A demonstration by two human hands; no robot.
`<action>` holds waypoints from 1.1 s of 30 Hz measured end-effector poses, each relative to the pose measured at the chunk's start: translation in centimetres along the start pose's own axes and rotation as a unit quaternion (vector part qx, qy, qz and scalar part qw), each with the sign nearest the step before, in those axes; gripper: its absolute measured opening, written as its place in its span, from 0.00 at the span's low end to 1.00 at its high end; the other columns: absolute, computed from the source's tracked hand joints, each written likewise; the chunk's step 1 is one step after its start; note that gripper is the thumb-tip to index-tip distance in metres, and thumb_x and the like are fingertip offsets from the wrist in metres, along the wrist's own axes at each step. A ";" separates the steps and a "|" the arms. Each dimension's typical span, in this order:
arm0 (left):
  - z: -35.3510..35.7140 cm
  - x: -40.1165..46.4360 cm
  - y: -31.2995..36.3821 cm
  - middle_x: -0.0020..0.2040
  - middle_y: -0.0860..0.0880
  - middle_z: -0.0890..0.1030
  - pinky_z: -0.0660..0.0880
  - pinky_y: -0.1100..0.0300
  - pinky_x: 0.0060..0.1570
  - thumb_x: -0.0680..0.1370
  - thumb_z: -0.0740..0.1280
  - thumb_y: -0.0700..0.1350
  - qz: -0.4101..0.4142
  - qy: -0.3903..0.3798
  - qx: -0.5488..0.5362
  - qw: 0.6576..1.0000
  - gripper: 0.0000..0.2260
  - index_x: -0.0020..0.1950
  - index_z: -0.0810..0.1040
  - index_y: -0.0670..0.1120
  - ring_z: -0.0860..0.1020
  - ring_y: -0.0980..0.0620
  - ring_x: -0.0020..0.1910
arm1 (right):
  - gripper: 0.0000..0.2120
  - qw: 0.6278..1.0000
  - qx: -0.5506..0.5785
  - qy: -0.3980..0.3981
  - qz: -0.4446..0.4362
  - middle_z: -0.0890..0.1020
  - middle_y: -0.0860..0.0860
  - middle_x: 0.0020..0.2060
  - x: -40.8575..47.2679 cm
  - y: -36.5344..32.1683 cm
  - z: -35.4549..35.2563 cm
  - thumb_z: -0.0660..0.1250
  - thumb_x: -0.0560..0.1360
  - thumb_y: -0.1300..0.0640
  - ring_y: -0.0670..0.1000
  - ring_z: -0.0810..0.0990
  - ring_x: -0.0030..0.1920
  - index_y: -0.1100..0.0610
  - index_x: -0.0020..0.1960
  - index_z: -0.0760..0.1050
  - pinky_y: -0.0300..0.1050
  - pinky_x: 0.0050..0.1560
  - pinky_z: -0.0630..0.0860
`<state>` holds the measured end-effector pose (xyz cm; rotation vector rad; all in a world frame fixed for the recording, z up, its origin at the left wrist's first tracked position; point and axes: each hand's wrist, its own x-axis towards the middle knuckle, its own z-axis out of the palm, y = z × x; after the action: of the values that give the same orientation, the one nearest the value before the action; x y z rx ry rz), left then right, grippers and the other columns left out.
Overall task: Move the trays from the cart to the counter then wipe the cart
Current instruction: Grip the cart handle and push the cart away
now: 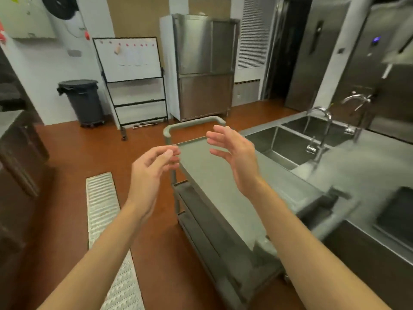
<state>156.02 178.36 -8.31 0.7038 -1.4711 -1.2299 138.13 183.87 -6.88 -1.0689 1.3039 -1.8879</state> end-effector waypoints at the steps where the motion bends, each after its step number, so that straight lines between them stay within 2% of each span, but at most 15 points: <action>1: 2.0 0.6 -0.8 0.52 0.42 0.84 0.79 0.50 0.56 0.80 0.64 0.41 -0.006 -0.028 -0.009 1.000 0.08 0.52 0.83 0.42 0.82 0.42 0.53 | 0.16 0.999 -0.010 0.035 0.003 0.86 0.53 0.54 0.2 0.0 -2.2 0.58 0.83 0.51 0.51 0.84 0.55 0.58 0.62 0.79 0.52 0.59 0.80; 6: 11.6 2.3 -3.5 0.50 0.41 0.84 0.77 0.48 0.55 0.79 0.65 0.39 -0.053 -0.091 -0.072 0.992 0.07 0.49 0.83 0.42 0.81 0.43 0.50 | 0.15 0.991 -0.039 0.129 0.017 0.86 0.55 0.53 0.5 -0.5 -12.3 0.59 0.83 0.51 0.55 0.83 0.56 0.58 0.59 0.80 0.56 0.60 0.80; 10: 18.7 2.3 -4.1 0.52 0.40 0.83 0.78 0.46 0.58 0.80 0.63 0.39 -0.055 -0.128 -0.060 0.988 0.08 0.51 0.82 0.42 0.81 0.40 0.52 | 0.15 0.983 -0.044 0.178 0.017 0.86 0.54 0.52 0.7 -1.2 -19.8 0.59 0.83 0.51 0.55 0.83 0.56 0.57 0.58 0.81 0.58 0.60 0.79; 13: 23.6 2.0 -4.5 0.52 0.41 0.83 0.78 0.46 0.57 0.81 0.63 0.40 -0.049 -0.128 -0.046 0.989 0.09 0.52 0.82 0.43 0.81 0.40 0.53 | 0.14 0.982 -0.041 0.186 0.013 0.86 0.55 0.52 0.8 -1.8 -25.2 0.59 0.82 0.52 0.56 0.83 0.56 0.57 0.57 0.81 0.58 0.60 0.79; 19: 32.9 -0.6 -6.0 0.51 0.41 0.84 0.79 0.48 0.54 0.80 0.63 0.39 -0.025 -0.068 -0.029 0.997 0.08 0.51 0.82 0.43 0.81 0.42 0.50 | 0.14 0.990 -0.054 0.132 0.017 0.86 0.54 0.51 1.5 -1.5 -36.7 0.59 0.82 0.52 0.54 0.84 0.55 0.57 0.58 0.81 0.56 0.60 0.79; 23: 37.2 -4.0 -7.0 0.51 0.41 0.84 0.80 0.49 0.52 0.80 0.64 0.38 -0.058 -0.008 -0.007 0.998 0.07 0.51 0.81 0.42 0.82 0.43 0.48 | 0.12 0.995 -0.043 0.082 0.049 0.86 0.56 0.50 2.1 -0.8 -42.6 0.60 0.82 0.55 0.55 0.84 0.54 0.55 0.55 0.82 0.57 0.60 0.79; 29: 39.8 -6.1 -7.9 0.50 0.41 0.83 0.79 0.48 0.53 0.80 0.64 0.38 -0.093 0.062 0.034 0.993 0.06 0.50 0.80 0.41 0.81 0.46 0.47 | 0.13 0.994 -0.051 0.016 0.094 0.87 0.54 0.50 5.0 1.3 -46.0 0.62 0.81 0.53 0.53 0.85 0.53 0.57 0.57 0.81 0.54 0.59 0.80; 33: 40.4 -5.8 -9.2 0.51 0.42 0.83 0.80 0.53 0.51 0.80 0.64 0.38 -0.092 0.090 0.066 0.989 0.07 0.53 0.80 0.39 0.81 0.46 0.47 | 0.13 0.993 -0.073 -0.015 0.090 0.87 0.53 0.49 7.0 3.2 -47.4 0.62 0.82 0.53 0.51 0.85 0.51 0.58 0.58 0.81 0.49 0.57 0.81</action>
<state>117.90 193.91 -15.94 1.0327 -1.3702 -1.1801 93.66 198.70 -17.07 -1.0104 1.4876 -1.6588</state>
